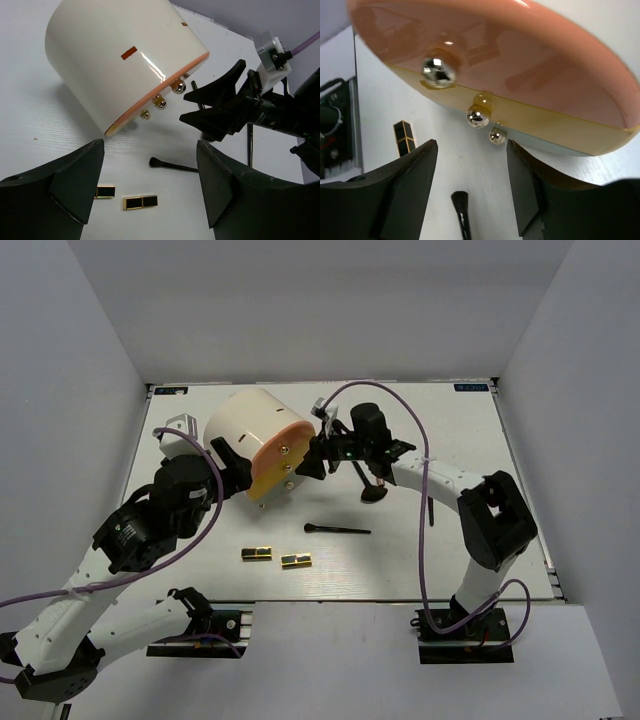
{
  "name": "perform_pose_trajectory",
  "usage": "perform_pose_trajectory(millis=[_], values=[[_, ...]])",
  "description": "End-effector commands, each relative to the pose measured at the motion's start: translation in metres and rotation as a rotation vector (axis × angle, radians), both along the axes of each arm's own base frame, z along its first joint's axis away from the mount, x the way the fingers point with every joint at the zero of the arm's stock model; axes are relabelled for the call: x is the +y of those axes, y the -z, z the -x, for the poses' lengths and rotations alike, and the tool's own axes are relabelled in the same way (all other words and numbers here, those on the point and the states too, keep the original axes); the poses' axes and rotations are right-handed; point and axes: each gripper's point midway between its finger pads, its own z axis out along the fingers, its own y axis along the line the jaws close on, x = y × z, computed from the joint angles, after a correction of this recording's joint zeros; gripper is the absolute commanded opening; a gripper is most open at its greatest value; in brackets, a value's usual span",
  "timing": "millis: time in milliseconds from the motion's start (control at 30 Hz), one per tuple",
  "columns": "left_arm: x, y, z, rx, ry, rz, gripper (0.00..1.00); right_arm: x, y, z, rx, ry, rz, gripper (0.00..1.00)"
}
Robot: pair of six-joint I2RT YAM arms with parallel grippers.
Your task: Organize the makeup
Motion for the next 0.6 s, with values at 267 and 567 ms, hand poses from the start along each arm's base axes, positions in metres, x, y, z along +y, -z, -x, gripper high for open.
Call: perform_pose_trajectory(millis=[267, 567], values=[[0.003, -0.007, 0.002, -0.015, -0.008, 0.022, 0.84, 0.022, 0.012, -0.005, 0.346, 0.143, -0.076, 0.62], [0.003, -0.004, 0.002, -0.008, -0.009, 0.022, 0.84, 0.027, 0.022, -0.008, 0.531, 0.221, -0.113, 0.62]])
